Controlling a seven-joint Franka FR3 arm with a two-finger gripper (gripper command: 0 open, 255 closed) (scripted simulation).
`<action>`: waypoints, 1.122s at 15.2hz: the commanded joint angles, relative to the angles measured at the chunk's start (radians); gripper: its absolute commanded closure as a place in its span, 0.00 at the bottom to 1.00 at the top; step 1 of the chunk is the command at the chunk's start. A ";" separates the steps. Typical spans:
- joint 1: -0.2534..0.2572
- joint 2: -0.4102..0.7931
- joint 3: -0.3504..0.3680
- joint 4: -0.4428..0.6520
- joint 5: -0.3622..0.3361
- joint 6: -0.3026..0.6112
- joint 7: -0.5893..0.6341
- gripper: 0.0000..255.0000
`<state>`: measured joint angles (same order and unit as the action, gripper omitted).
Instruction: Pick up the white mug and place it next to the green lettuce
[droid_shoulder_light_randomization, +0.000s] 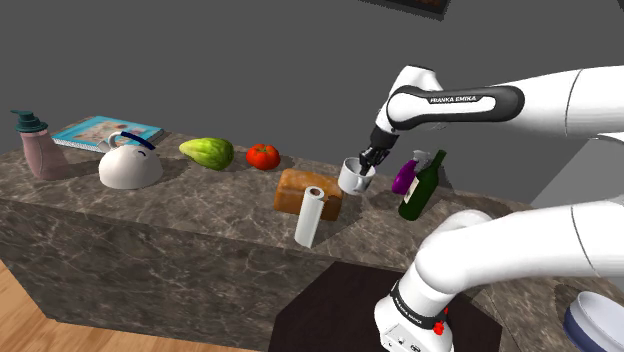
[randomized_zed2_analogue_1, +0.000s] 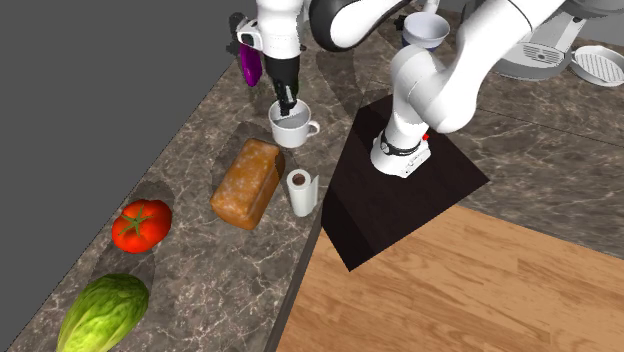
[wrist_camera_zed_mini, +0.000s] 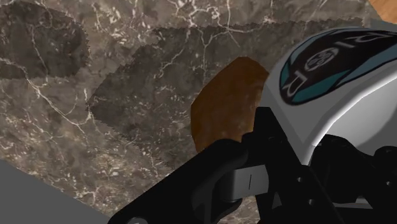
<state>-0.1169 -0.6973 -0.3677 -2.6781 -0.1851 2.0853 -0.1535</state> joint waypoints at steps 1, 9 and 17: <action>0.038 0.065 0.020 0.037 0.030 0.029 0.033 1.00; 0.159 0.310 0.100 0.210 0.131 0.098 0.147 1.00; 0.238 0.564 0.161 0.452 0.206 0.107 0.232 1.00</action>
<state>0.1126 -0.1611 -0.2141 -2.2588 0.0133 2.1974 0.0670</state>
